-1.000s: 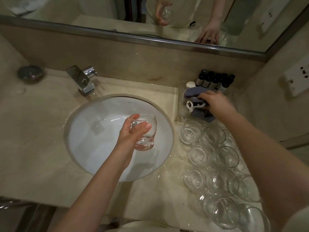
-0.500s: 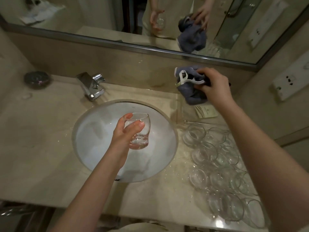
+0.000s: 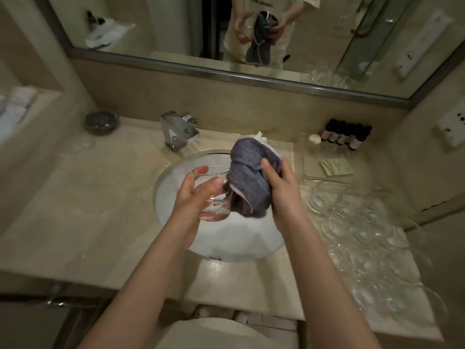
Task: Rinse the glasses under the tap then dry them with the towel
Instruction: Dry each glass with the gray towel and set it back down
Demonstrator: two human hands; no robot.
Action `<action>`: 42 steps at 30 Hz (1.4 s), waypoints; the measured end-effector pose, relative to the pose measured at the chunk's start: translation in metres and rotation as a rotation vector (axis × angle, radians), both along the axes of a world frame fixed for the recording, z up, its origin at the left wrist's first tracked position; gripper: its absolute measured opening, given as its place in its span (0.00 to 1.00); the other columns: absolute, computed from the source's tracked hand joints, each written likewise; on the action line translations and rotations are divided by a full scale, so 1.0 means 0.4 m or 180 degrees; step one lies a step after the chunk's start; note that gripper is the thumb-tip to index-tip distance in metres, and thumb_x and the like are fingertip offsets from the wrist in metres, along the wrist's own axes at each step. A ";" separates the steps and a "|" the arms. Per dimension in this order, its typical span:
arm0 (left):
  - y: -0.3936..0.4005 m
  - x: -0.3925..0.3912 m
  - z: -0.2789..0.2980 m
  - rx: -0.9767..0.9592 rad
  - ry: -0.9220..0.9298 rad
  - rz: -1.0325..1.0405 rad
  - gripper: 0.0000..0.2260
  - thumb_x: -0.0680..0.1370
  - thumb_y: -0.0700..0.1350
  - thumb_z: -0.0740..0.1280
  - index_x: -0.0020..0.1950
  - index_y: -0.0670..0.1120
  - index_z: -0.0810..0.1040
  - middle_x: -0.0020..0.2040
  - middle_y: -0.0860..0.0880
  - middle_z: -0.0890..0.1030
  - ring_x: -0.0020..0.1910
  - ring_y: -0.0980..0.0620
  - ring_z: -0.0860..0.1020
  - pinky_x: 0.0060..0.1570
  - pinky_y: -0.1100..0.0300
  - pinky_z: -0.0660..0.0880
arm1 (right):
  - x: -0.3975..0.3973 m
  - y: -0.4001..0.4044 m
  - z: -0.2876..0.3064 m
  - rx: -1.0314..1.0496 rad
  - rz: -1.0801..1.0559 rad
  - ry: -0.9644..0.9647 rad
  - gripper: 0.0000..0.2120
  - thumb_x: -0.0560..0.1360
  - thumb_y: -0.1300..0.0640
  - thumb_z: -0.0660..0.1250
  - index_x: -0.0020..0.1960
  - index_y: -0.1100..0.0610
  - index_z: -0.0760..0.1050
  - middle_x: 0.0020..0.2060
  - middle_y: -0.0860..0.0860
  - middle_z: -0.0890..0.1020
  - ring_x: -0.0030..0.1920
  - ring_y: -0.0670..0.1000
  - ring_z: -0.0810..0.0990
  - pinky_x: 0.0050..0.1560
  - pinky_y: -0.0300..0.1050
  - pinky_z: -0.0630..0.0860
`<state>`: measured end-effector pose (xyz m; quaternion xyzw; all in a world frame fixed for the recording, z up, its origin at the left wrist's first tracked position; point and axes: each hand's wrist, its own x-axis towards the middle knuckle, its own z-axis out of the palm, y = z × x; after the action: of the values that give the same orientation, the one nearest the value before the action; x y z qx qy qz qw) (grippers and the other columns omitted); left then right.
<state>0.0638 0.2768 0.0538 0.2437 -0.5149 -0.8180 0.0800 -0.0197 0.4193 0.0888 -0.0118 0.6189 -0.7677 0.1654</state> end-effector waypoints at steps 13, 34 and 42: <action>-0.064 0.060 0.016 0.0148 0.0130 0.0029 0.38 0.59 0.58 0.76 0.65 0.44 0.74 0.55 0.40 0.81 0.47 0.44 0.82 0.38 0.55 0.81 | 0.133 -0.088 -0.038 0.1060 0.0334 0.1041 0.41 0.61 0.23 0.63 0.65 0.18 0.40 0.75 0.42 0.56 0.74 0.45 0.62 0.72 0.52 0.63; -0.004 0.031 0.108 0.0042 0.0460 -0.0021 0.35 0.57 0.58 0.75 0.61 0.47 0.76 0.50 0.48 0.85 0.46 0.48 0.85 0.41 0.53 0.80 | 0.095 0.016 0.019 0.2212 -0.0042 0.2506 0.16 0.79 0.41 0.53 0.65 0.37 0.68 0.60 0.35 0.75 0.73 0.49 0.58 0.73 0.53 0.56; 0.000 0.020 0.129 -0.0058 0.0638 -0.0285 0.33 0.57 0.56 0.74 0.60 0.49 0.75 0.44 0.49 0.86 0.45 0.49 0.85 0.38 0.58 0.81 | 0.071 0.026 0.073 0.1056 -0.0238 0.1763 0.11 0.80 0.51 0.63 0.60 0.47 0.66 0.49 0.38 0.75 0.46 0.28 0.76 0.45 0.24 0.70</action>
<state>0.0717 0.2769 0.1053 0.1366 -0.5221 -0.8363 0.0967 0.0086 0.4295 0.1179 -0.1704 0.7571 -0.6296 -0.0379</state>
